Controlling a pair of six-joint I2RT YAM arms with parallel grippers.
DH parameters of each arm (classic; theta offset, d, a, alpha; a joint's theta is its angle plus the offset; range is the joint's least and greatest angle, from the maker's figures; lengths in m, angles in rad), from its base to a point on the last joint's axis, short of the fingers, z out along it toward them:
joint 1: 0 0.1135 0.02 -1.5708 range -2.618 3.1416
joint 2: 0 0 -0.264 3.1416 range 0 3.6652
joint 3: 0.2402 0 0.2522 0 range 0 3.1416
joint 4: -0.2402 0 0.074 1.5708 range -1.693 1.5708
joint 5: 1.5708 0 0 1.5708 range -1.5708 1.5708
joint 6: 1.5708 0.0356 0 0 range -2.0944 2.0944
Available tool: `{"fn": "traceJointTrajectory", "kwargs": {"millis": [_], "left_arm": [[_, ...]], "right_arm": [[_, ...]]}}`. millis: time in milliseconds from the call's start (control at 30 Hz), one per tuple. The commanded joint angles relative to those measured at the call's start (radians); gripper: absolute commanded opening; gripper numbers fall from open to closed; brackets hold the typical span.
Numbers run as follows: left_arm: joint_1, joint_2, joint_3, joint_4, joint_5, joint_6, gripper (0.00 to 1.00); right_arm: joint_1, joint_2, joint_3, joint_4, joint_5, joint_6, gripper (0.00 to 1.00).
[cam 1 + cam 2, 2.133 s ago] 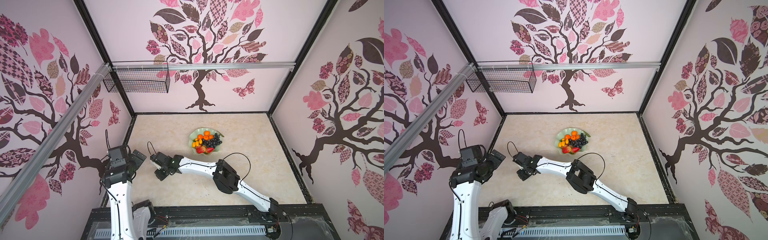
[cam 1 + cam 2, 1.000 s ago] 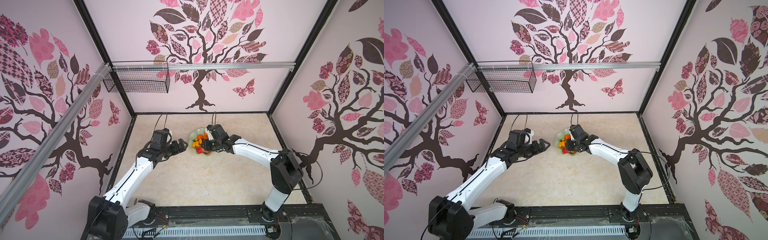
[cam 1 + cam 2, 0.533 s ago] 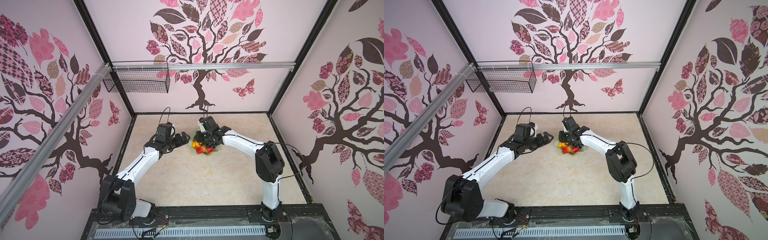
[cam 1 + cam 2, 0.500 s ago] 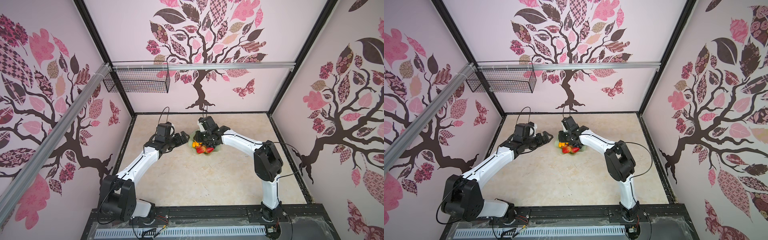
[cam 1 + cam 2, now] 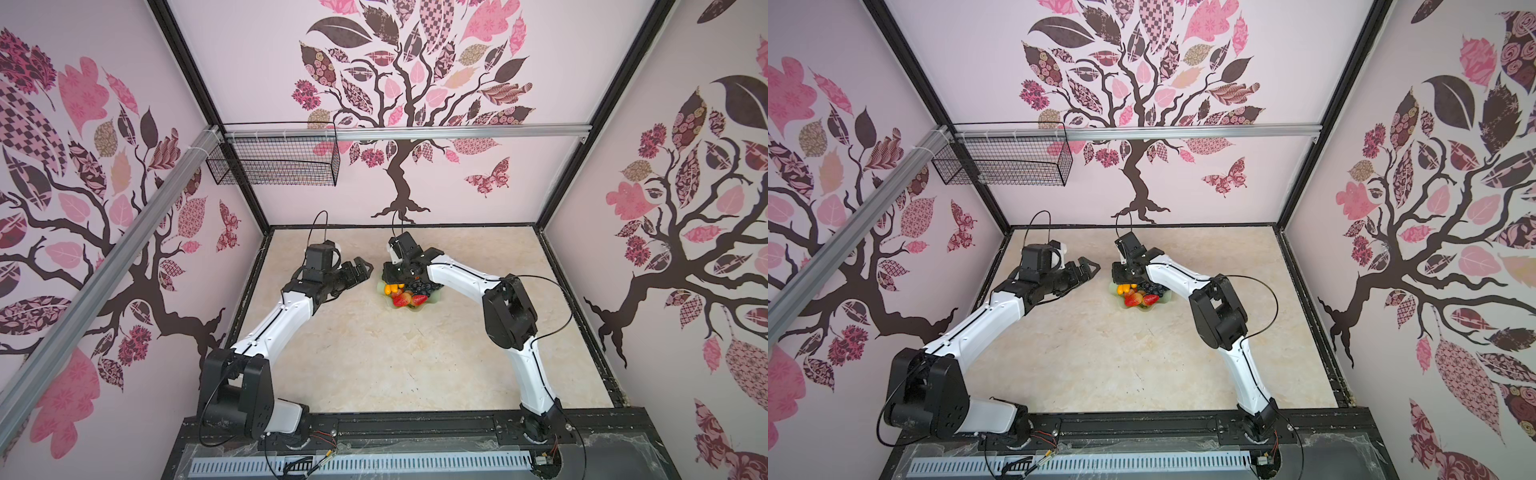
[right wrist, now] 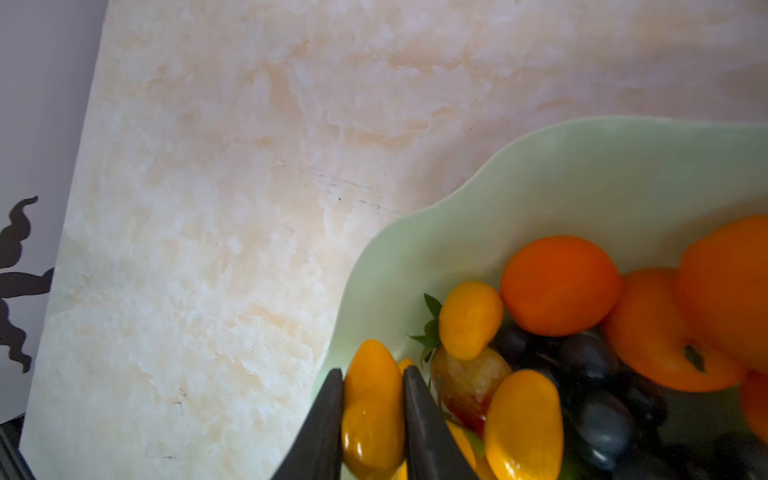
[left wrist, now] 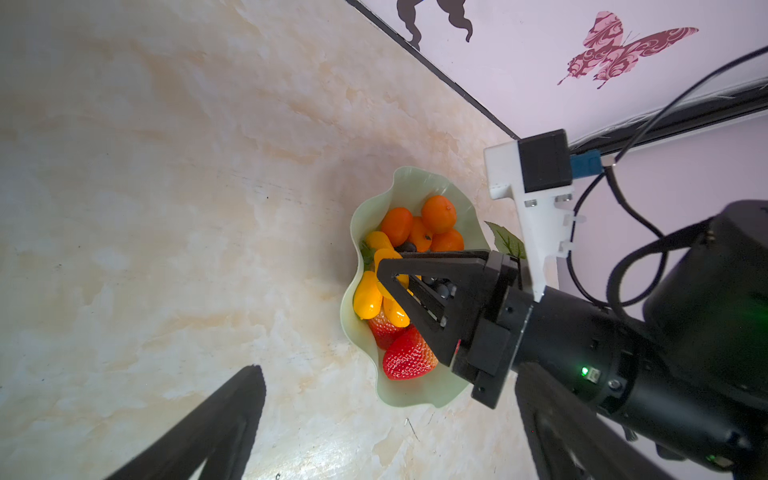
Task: Place and organize the fake fruits in the fruit bowl
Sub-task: 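Lower the kumquat into the bowl and open the right gripper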
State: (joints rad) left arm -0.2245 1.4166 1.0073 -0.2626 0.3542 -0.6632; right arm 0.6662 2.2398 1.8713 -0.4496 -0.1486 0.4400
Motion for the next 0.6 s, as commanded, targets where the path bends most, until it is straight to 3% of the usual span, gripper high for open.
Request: {"fn": "traceJointTrajectory", "kwargs": {"millis": [0, 567], "left_arm": [[0.006, 0.01, -0.002, 0.023, 0.015, 0.0, 0.98], [0.009, -0.038, 0.004, -0.047, 0.003, 0.039, 0.98]], "right_arm": [[0.001, 0.054, 0.06, -0.052, 0.014, -0.024, 0.28], [0.0, -0.005, 0.129, -0.119, 0.059, -0.059, 0.39]]}}
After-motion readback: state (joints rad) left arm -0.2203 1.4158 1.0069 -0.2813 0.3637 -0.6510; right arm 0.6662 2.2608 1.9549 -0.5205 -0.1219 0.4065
